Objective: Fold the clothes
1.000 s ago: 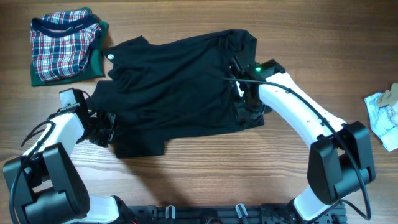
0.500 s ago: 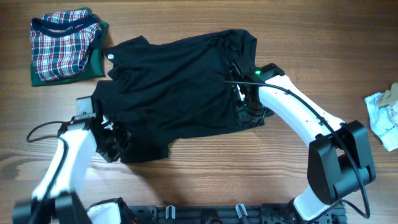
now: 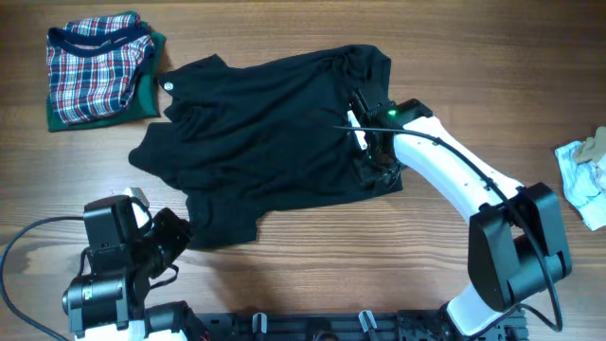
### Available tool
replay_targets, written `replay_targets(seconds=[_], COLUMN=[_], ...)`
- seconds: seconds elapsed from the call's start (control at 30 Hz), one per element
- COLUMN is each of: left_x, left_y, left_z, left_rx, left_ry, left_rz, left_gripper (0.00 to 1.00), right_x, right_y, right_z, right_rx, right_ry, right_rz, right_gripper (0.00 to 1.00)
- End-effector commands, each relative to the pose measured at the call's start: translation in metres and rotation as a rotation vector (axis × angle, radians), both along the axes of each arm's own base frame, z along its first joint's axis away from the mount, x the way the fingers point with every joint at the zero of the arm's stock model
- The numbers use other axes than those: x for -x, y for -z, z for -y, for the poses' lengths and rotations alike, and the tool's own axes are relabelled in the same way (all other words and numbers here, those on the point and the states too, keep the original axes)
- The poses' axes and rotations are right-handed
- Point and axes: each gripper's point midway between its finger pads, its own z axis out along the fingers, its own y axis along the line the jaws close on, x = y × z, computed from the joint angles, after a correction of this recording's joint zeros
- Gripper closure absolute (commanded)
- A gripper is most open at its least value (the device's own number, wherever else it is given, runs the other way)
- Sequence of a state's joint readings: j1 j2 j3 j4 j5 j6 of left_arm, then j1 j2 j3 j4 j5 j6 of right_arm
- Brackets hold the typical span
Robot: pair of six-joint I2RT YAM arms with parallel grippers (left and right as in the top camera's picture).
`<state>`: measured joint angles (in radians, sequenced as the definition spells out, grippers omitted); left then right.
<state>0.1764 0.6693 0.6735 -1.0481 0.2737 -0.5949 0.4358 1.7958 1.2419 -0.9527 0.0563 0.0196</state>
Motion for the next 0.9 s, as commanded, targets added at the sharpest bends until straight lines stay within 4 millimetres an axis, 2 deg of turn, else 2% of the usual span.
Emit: replay_targets(seconds=[0.0, 0.13, 0.2, 0.23, 0.3, 0.37, 0.5, 0.57, 0.67, 0.8, 0.83, 0.87], left_x=[0.000, 0.000, 0.001, 0.001, 0.001, 0.002, 0.002, 0.003, 0.003, 0.003, 0.003, 0.003], left_y=[0.000, 0.000, 0.001, 0.001, 0.002, 0.002, 0.002, 0.002, 0.002, 0.002, 0.002, 0.002], left_z=[-0.002, -0.005, -0.009, -0.009, -0.009, -0.009, -0.009, -0.008, -0.008, -0.008, -0.008, -0.008], left_rx=[-0.024, -0.040, -0.057, -0.058, -0.057, -0.057, -0.057, -0.056, -0.056, -0.056, -0.056, -0.056], left_ry=[0.008, -0.001, -0.012, -0.012, -0.012, -0.012, -0.012, -0.011, -0.012, -0.012, -0.012, -0.012], left_rz=[0.006, 0.002, -0.001, -0.002, -0.004, -0.006, -0.006, -0.012, -0.012, -0.012, -0.012, -0.012], left_gripper=[0.96, 0.96, 0.96, 0.96, 0.95, 0.95, 0.95, 0.95, 0.95, 0.95, 0.95, 0.95], right_x=[0.014, 0.022, 0.021, 0.014, 0.006, 0.003, -0.014, -0.019, -0.019, -0.015, -0.012, -0.011], right_y=[0.012, 0.026, 0.032, 0.031, 0.028, 0.026, 0.014, 0.011, 0.018, 0.020, 0.020, 0.021], right_z=[0.006, 0.015, 0.021, 0.030, 0.042, 0.046, 0.070, 0.094, 0.126, 0.153, 0.156, 0.156], right_rx=[0.026, 0.058, 0.087, 0.132, 0.196, 0.213, 0.223, 0.204, 0.073, -0.012, -0.008, -0.005], right_ry=[-0.020, 0.006, 0.010, 0.055, 0.128, 0.164, 0.364, 0.543, 0.712, 0.807, 0.815, 0.814], right_rz=[-0.036, -0.045, -0.023, 0.016, 0.074, 0.096, 0.144, 0.145, 0.059, 0.006, -0.005, -0.011], right_gripper=[0.51, 0.57, 0.65, 0.80, 0.96, 0.96, 0.96, 0.96, 0.96, 0.96, 0.93, 0.71])
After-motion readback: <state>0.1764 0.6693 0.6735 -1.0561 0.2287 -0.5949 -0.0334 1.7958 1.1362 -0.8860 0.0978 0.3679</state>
